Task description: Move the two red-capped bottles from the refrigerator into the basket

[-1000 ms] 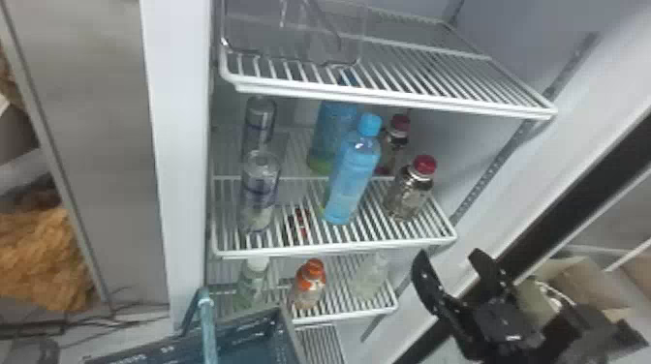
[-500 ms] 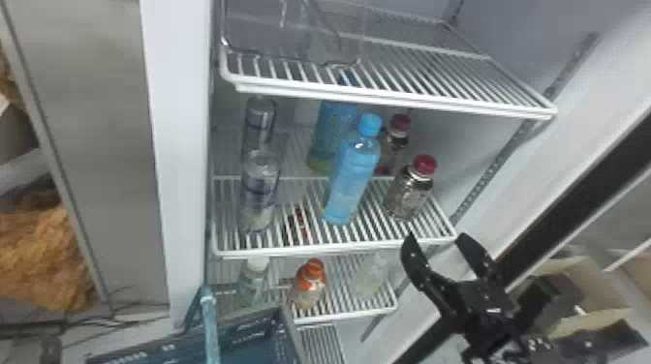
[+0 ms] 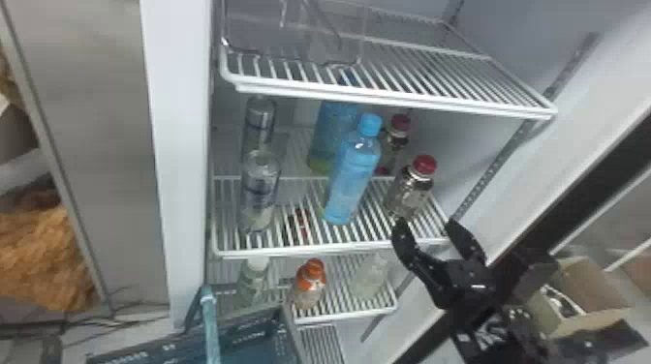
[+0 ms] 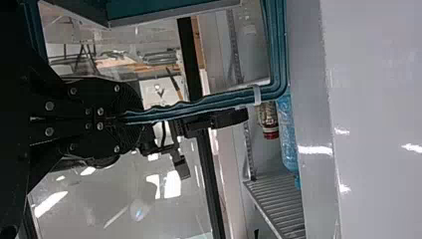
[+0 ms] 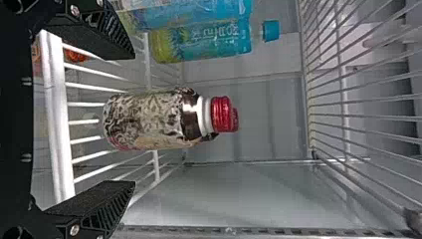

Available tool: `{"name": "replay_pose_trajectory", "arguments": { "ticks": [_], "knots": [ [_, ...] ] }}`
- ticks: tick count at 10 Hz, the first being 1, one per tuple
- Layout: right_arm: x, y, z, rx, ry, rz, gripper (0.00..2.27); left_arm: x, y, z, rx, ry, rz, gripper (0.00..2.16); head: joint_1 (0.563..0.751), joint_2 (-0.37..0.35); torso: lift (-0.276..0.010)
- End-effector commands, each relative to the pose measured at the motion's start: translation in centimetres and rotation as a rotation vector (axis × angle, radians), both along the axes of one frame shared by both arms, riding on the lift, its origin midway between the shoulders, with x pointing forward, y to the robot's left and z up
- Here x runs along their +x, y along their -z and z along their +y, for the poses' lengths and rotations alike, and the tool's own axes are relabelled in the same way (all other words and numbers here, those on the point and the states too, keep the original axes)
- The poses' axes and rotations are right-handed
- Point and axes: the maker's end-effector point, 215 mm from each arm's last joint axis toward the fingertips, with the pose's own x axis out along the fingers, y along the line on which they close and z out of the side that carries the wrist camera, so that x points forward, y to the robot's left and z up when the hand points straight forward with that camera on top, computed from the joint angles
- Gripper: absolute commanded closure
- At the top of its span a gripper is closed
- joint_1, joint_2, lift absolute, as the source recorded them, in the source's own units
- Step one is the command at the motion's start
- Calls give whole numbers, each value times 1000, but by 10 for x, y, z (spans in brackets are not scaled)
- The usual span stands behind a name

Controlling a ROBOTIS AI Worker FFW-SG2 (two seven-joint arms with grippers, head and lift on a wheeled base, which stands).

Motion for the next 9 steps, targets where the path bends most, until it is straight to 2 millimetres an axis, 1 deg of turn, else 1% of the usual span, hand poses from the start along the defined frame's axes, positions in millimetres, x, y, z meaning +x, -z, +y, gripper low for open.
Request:
{"name": "replay_pose_trajectory", "arguments": {
  "ticks": [1,6,7,9],
  "knots": [
    [10,2,2,7,-6,9,111,0,0,0,1,0,0,1202,695,-350,0],
    [43,-4,2,9,-10,-17,111,2,-2,0,-1,0,-5,1202,695,-350,0],
    [47,-9,0,-1,-2,-26,111,2,-1,0,2,0,-4,1202,695,-350,0],
    [58,-8,-1,10,1,-28,111,1,0,1,2,-2,0,1202,695,-350,0]
  ]
}}
